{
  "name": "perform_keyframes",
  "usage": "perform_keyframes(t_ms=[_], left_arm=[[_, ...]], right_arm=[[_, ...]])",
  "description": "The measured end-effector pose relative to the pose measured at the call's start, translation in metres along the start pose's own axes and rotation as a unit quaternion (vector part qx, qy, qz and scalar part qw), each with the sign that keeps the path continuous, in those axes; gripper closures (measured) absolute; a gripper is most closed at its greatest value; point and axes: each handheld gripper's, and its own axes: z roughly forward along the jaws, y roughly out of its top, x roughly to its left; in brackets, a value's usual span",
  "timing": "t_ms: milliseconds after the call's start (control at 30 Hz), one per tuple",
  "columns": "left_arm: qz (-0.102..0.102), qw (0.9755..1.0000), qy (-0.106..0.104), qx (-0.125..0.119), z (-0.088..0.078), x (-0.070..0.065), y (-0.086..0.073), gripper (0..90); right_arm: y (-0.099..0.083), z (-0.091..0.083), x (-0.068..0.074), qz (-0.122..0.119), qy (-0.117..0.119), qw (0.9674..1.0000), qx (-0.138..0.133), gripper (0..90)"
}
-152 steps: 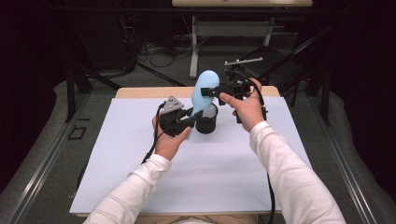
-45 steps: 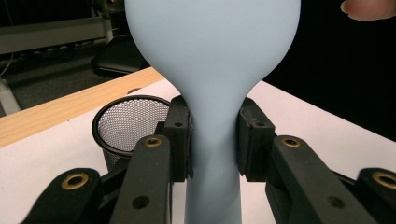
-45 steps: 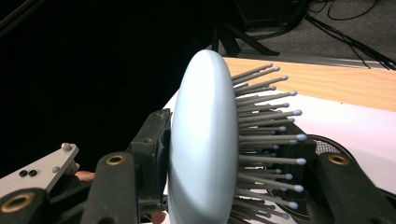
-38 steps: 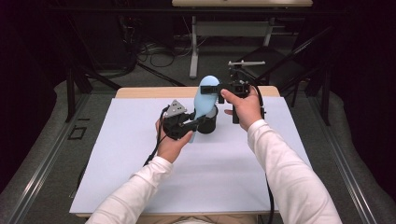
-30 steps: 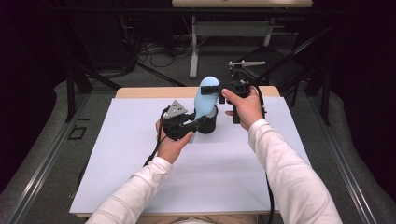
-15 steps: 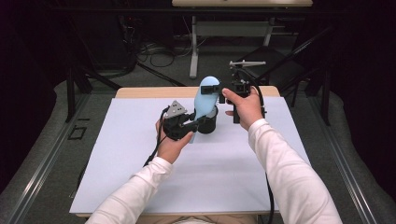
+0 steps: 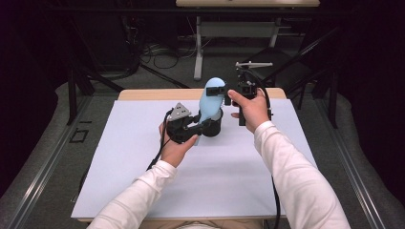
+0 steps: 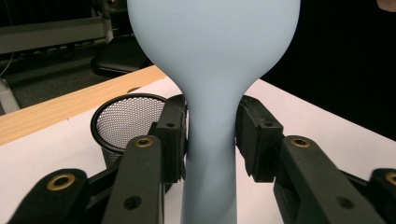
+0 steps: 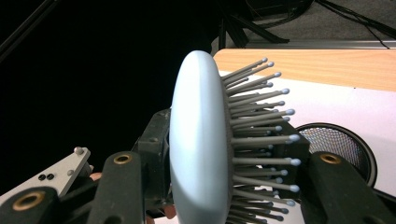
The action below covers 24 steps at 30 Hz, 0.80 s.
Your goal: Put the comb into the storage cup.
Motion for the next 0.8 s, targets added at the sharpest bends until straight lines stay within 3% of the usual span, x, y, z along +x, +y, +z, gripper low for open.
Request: perform_keyframes(t_ms=[333, 800], left_arm=[[-0.004, 1.0000, 0.003, -0.004, -0.0011, -0.0007, 0.0000, 49.9], [-0.013, 0.9999, -0.001, -0.003, -0.0034, -0.0031, -0.0023, 42.9]], right_arm=[[0.0006, -0.0025, -0.0009, -0.001, -0.005, 1.0000, -0.004, 49.6], [0.0012, -0.0058, -0.0028, -0.004, -0.014, 0.9999, -0.008, 49.6]])
